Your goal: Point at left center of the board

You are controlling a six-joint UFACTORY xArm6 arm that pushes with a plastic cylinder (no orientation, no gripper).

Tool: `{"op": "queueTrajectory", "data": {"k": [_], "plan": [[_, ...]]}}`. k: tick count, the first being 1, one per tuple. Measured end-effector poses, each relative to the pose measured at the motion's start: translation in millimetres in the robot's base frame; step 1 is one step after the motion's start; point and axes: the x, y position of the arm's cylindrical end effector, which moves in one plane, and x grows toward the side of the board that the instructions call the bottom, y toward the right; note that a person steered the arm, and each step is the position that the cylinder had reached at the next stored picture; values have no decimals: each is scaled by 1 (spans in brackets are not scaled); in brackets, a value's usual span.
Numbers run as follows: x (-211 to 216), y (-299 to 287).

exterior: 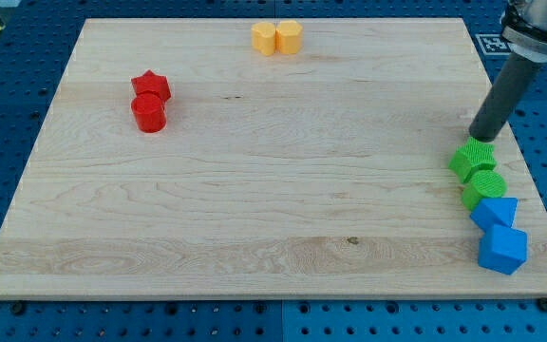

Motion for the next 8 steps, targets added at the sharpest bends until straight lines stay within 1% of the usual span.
{"op": "queueTrajectory", "data": {"k": [1,3,4,6,7,8], "plan": [[17,-1],[16,-5],[0,-31],[-33,-109],[-33,-109],[-34,-131]]}}
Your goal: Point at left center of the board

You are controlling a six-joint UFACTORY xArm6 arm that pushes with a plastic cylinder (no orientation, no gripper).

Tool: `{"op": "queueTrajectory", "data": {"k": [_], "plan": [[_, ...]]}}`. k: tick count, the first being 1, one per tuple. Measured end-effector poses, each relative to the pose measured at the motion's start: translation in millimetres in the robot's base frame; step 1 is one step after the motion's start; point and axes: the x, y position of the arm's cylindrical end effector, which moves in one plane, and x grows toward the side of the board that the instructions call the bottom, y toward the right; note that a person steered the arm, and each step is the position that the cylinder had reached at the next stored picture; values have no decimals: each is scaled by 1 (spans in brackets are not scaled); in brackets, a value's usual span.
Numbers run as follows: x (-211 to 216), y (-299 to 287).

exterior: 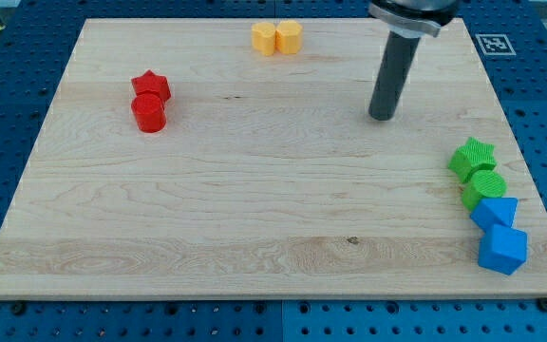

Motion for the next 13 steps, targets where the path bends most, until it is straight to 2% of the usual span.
{"op": "queueTrajectory", "data": {"k": [2,3,5,6,8,9,10,11,12,13], "plan": [[-18,-89],[-24,-110],[-24,-110],[14,-110],[35,-110],[77,-118],[104,-158],[102,-239],[71,-313],[33,-359]]}}
